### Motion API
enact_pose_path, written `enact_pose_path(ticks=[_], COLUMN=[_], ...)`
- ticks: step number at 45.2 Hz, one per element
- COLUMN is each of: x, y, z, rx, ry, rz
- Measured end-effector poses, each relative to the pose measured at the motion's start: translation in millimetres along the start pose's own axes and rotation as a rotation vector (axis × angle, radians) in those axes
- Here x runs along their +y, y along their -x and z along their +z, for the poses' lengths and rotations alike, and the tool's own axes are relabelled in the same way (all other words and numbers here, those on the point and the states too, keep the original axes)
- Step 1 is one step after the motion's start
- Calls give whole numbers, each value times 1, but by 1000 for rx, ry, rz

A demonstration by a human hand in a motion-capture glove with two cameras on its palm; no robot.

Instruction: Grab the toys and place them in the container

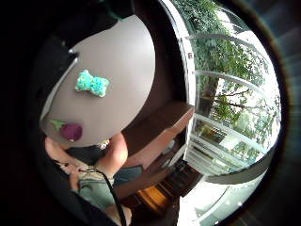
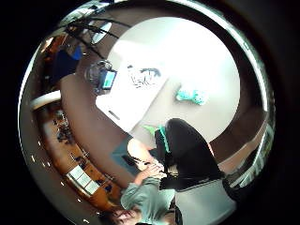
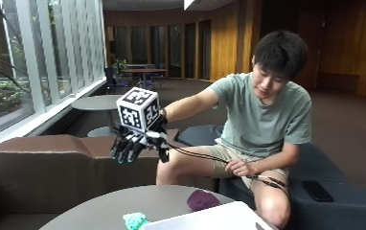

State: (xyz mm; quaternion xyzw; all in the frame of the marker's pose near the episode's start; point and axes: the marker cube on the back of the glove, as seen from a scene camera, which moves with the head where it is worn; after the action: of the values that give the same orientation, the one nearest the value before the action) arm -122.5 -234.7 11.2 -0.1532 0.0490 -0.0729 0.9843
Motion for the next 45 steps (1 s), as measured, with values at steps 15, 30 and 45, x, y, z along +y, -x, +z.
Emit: enact_pose_path(ticks=[15, 30, 45], x=[-75, -96, -95], y=[3, -1, -2], z=[160, 300, 296], rx=[-49, -134, -277], ry=[-3, -124, -123], rz=[-111, -71, 15])
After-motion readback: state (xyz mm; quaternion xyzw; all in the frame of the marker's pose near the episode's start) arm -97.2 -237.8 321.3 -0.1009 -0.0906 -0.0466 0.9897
